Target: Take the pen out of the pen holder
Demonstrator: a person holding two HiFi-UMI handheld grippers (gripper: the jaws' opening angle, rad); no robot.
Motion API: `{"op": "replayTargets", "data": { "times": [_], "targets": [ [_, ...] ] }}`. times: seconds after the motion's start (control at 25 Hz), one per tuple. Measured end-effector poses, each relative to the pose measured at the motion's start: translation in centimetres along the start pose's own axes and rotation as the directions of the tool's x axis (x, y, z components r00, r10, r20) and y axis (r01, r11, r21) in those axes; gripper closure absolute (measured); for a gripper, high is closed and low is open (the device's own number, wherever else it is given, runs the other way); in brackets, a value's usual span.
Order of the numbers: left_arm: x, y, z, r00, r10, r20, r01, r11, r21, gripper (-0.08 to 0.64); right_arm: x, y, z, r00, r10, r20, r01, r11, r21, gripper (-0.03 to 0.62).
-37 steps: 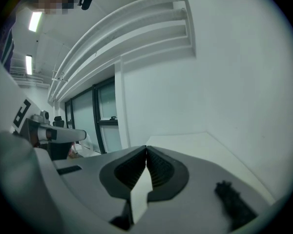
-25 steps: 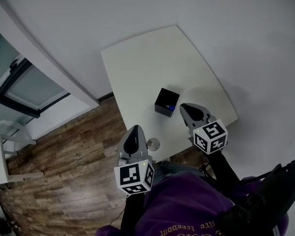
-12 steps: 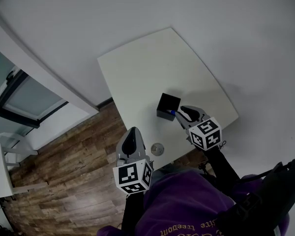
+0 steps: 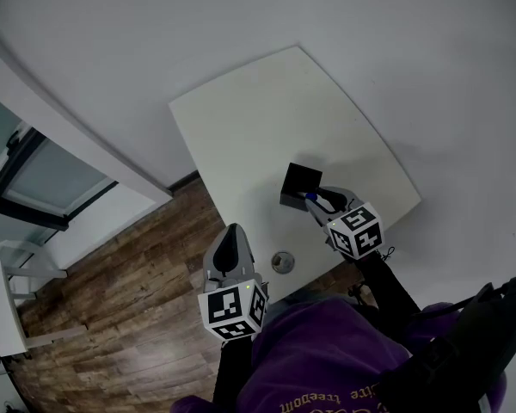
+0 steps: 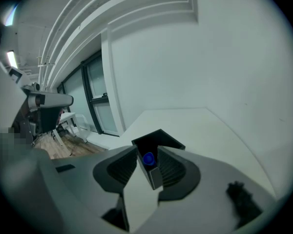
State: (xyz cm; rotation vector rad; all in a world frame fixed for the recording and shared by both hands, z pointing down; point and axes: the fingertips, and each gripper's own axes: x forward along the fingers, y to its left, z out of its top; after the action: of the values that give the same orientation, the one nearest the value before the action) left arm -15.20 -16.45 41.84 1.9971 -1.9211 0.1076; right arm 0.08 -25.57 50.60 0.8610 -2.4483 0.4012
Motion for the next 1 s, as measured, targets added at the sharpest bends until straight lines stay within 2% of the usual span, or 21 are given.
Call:
{"op": "replayTargets", "data": {
  "times": [0.76, 0.88, 1.0],
  "targets": [
    [-0.5, 1.0, -0.1, 1.000, 0.005, 0.002, -0.005, 1.000, -0.010, 0.555, 0.5, 0.1, -1.5, 0.998, -0.018, -0.066, 0.017, 1.000, -0.012, 0.472],
    [-0.3, 1.2, -0.1, 1.000, 0.005, 0.002, -0.005, 1.000, -0.012, 0.554, 0.6, -0.1, -1.5, 0.997, -0.022, -0.068, 0.022, 1.000, -0.011, 0.508],
    [-0.2, 1.2, 0.0, 1.000, 0.005, 0.003, -0.005, 1.000, -0.015, 0.554, 0.5, -0.2, -1.5, 0.997, -0.020, -0.076, 0.019, 1.000, -0.024, 0.509]
  ]
}}
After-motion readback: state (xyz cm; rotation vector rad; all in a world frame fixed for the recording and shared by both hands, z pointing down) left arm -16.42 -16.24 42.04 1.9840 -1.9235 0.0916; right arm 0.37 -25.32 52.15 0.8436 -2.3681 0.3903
